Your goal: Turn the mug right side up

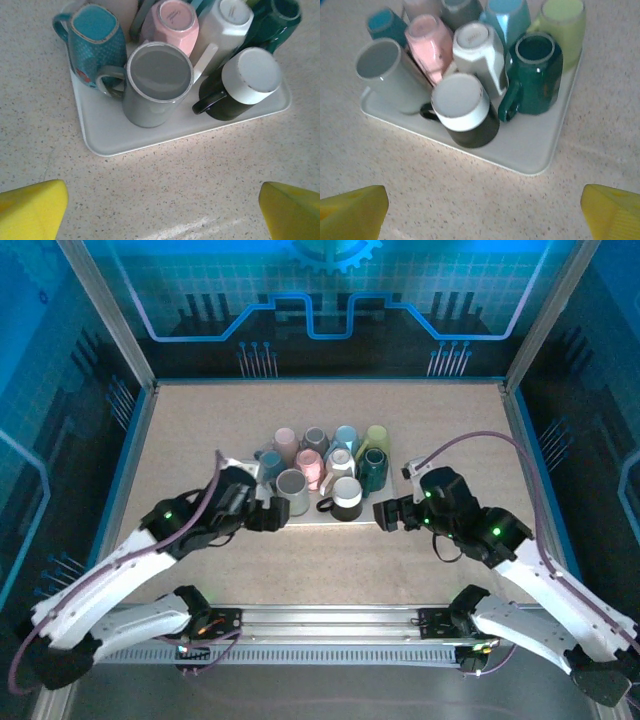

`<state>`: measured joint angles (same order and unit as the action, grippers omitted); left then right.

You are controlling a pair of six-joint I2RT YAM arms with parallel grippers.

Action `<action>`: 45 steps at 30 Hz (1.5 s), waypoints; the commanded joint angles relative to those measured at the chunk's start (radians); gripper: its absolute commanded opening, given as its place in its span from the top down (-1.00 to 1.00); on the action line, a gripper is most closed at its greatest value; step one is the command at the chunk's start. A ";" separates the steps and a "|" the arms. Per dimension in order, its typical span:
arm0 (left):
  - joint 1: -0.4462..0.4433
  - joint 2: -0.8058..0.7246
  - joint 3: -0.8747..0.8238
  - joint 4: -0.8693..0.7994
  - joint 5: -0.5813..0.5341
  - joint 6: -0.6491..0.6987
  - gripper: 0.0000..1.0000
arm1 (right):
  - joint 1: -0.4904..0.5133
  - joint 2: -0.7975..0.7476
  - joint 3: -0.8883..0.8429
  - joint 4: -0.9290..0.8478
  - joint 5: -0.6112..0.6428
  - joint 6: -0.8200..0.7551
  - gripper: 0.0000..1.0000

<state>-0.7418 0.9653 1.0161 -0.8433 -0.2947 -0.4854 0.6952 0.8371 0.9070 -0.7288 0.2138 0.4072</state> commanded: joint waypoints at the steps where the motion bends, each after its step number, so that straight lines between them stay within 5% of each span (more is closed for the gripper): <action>1: 0.002 0.071 0.045 -0.041 0.008 -0.052 -0.98 | 0.015 0.038 0.005 -0.052 -0.064 -0.020 -1.00; 13: 0.002 0.052 0.009 0.040 0.093 -0.064 -0.98 | 0.048 0.411 0.175 -0.123 0.031 0.109 -0.87; 20: 0.004 0.098 0.090 0.027 0.054 -0.079 -0.98 | 0.012 0.566 0.289 -0.057 -0.070 0.184 -1.00; 29: 0.043 0.014 0.091 -0.043 0.022 -0.197 -0.98 | 0.011 0.828 0.515 -0.227 0.005 0.530 -1.00; 45: 0.069 -0.178 -0.049 -0.094 0.036 -0.323 -0.98 | 0.002 1.073 0.686 -0.207 0.015 0.484 -0.91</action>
<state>-0.6819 0.8024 0.9894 -0.9367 -0.2577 -0.7700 0.7116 1.9053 1.5528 -0.9241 0.2195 0.8959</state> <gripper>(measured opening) 0.990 0.961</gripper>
